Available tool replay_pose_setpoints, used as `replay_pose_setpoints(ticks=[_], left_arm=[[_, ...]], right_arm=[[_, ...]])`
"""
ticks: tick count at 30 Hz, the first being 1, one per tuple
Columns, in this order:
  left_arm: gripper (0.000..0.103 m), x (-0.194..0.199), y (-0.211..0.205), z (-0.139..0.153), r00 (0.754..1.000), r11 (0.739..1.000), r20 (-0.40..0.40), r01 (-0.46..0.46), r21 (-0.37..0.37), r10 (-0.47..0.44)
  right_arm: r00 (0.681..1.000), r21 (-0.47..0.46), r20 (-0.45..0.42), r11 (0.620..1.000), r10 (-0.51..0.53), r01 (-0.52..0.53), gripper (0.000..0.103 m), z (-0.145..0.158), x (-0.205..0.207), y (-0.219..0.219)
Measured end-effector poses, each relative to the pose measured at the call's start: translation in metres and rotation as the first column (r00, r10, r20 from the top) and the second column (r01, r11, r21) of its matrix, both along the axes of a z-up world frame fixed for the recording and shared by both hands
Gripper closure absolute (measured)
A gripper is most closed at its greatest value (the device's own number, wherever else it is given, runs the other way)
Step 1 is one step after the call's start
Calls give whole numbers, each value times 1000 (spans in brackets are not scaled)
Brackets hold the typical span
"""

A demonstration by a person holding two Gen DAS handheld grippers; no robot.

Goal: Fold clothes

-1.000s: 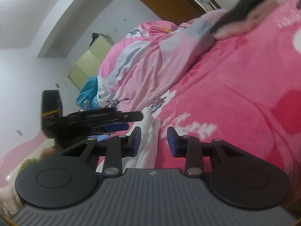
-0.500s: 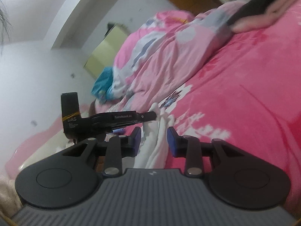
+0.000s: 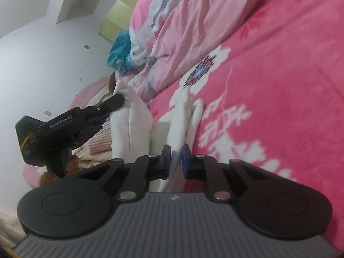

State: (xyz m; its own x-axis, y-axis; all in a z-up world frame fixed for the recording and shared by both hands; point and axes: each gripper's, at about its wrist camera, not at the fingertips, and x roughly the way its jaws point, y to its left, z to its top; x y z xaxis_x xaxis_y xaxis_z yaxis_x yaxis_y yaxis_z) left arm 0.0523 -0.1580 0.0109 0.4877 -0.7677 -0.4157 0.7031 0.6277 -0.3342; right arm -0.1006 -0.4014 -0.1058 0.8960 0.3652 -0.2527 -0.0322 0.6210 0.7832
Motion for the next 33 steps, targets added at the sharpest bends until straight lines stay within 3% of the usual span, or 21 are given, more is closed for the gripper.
replay_pose_setpoints(ticks=[5,12,22,29,33], left_arm=[[95,2,4,-4,1000,1000,-22,-3,-15,2],[95,4,8,-1,999,998,-52,10,-67,-14],[95,12,2,-8,998,998,-69,8,-60,-12],[95,16,-10,-16,996,999,-82,16,-48,-20],[94,19,-16,-24,995,999,-93,17,-35,-20]], right_arm=[[995,-61,90,998,33,-28,95,15,-2,14],[994,-143,58,986,98,-89,96,16,15,26],[976,-238,41,951,214,-198,93,17,18,32],[952,-342,64,903,300,-261,93,26,2,38],[935,-453,66,845,349,-284,93,31,-6,43]])
